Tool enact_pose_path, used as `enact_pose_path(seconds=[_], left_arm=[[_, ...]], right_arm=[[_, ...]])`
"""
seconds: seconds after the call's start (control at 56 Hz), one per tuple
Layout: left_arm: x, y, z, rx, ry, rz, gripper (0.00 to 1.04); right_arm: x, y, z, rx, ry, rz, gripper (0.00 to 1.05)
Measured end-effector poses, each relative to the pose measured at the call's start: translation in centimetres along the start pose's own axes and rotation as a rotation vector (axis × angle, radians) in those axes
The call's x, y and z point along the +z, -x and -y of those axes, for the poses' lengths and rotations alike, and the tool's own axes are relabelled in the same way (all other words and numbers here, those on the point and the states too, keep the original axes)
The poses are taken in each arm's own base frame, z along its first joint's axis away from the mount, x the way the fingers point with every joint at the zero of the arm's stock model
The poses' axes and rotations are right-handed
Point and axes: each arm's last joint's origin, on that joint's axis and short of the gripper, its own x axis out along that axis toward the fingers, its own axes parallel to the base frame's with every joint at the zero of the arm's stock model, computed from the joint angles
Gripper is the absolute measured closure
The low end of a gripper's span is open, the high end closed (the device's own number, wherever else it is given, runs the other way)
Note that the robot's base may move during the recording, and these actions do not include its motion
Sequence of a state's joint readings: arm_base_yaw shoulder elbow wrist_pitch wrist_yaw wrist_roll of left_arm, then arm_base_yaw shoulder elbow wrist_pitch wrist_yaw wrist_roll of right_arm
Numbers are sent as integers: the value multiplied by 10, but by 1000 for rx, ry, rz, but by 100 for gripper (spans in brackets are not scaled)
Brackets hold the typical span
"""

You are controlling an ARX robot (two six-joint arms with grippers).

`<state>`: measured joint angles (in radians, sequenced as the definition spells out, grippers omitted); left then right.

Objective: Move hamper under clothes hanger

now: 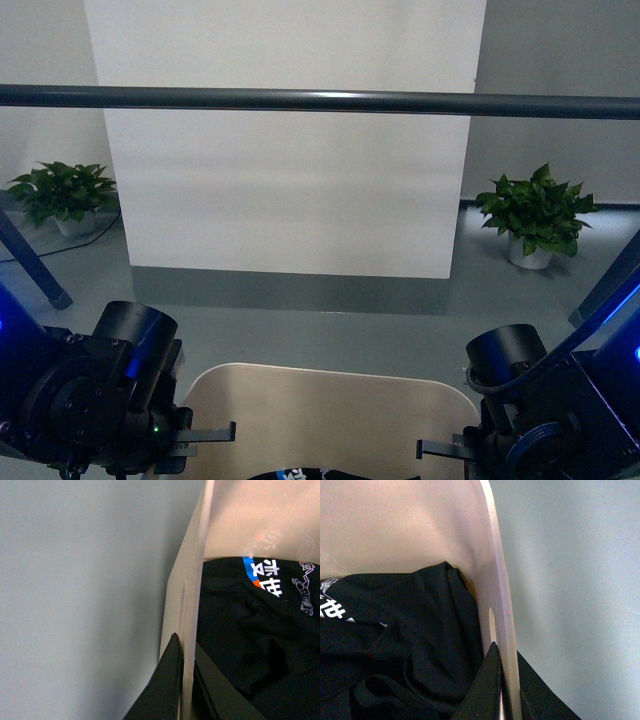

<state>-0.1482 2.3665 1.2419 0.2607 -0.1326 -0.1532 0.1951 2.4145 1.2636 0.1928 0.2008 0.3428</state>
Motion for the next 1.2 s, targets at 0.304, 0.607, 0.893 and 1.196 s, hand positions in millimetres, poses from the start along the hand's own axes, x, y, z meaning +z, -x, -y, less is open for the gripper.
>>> enact_pose_path(seconds=[0.304,0.607,0.893,1.196], left_arm=[[-5,-5,2,14,-2,-12,97],[0,-6,3,1,29,-3,54],[20,12,4,-23,39,77,12],[67,85,15,-118,44,323,7]], right_arm=[[-1,-2,-1,-1,5,7,102],[1,-2,-1,-23,-8,35,66],[14,14,0,-22,-21,95,28],[52,79,0,2,-31,278,8]])
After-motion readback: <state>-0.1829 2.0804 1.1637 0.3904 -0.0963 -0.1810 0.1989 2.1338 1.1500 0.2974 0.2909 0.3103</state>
